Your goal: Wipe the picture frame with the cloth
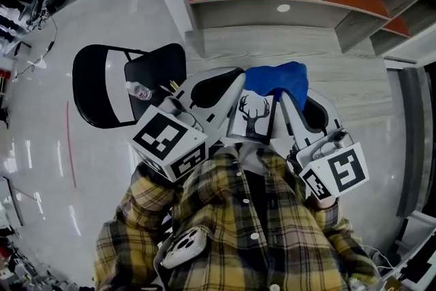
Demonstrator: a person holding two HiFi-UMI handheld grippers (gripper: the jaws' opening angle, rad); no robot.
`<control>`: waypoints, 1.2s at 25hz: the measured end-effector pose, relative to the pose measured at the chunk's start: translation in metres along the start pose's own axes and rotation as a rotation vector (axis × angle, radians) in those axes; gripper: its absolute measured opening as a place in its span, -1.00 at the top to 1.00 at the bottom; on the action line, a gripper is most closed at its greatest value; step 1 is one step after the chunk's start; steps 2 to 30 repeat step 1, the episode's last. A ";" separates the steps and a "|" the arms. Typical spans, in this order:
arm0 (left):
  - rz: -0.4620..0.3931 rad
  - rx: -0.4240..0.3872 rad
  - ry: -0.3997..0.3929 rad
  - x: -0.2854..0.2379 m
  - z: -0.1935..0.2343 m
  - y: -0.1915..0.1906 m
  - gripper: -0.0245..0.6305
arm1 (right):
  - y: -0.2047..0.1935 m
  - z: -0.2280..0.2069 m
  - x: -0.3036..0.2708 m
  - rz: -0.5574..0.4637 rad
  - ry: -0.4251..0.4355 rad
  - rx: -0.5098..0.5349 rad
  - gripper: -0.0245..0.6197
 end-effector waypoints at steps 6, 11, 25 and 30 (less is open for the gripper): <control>-0.016 -0.012 -0.005 -0.002 0.004 0.003 0.91 | 0.001 -0.002 -0.002 -0.006 -0.002 0.005 0.80; -0.016 -0.012 -0.005 -0.002 0.004 0.003 0.91 | 0.001 -0.002 -0.002 -0.006 -0.002 0.005 0.80; -0.016 -0.012 -0.005 -0.002 0.004 0.003 0.91 | 0.001 -0.002 -0.002 -0.006 -0.002 0.005 0.80; -0.016 -0.012 -0.005 -0.002 0.004 0.003 0.91 | 0.001 -0.002 -0.002 -0.006 -0.002 0.005 0.80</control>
Point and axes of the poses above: the fingertips, and each gripper's own axes: x backward along the fingers, z to its left, y out of its top, the point moved 7 cm from there along x, backward along the fingers, and after that the axes turned 3 degrees about z, right-handed, at the moved point
